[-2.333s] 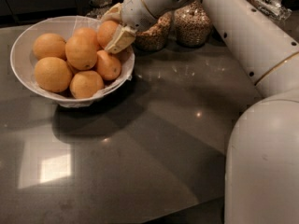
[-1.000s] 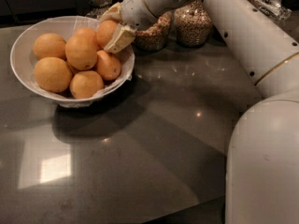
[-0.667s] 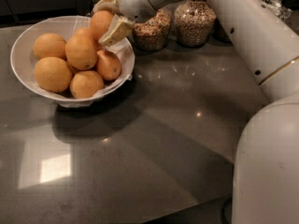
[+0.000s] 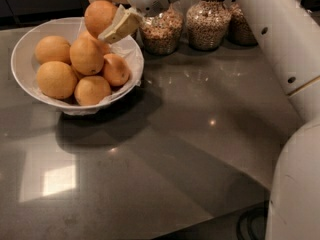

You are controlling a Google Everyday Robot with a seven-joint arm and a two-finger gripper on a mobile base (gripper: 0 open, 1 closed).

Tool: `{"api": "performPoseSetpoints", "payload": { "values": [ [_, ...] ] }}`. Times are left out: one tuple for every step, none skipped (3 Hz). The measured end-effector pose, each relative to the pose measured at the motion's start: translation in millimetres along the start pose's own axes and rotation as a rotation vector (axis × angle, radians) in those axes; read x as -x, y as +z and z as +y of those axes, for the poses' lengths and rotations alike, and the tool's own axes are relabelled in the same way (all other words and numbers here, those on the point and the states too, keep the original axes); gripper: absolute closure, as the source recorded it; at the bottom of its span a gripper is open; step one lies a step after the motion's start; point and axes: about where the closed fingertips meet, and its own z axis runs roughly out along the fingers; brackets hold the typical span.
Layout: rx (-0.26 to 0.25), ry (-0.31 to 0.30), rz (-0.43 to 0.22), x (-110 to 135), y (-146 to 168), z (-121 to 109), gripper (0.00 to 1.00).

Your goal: Pick orange from white bowl

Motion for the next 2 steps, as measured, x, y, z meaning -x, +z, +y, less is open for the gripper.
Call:
{"api": "performPoseSetpoints", "payload": {
  "values": [
    [0.080, 0.017, -0.034, 23.9, -1.6, 26.0, 1.00],
    [0.080, 0.017, -0.034, 23.9, -1.5, 26.0, 1.00]
  ]
}}
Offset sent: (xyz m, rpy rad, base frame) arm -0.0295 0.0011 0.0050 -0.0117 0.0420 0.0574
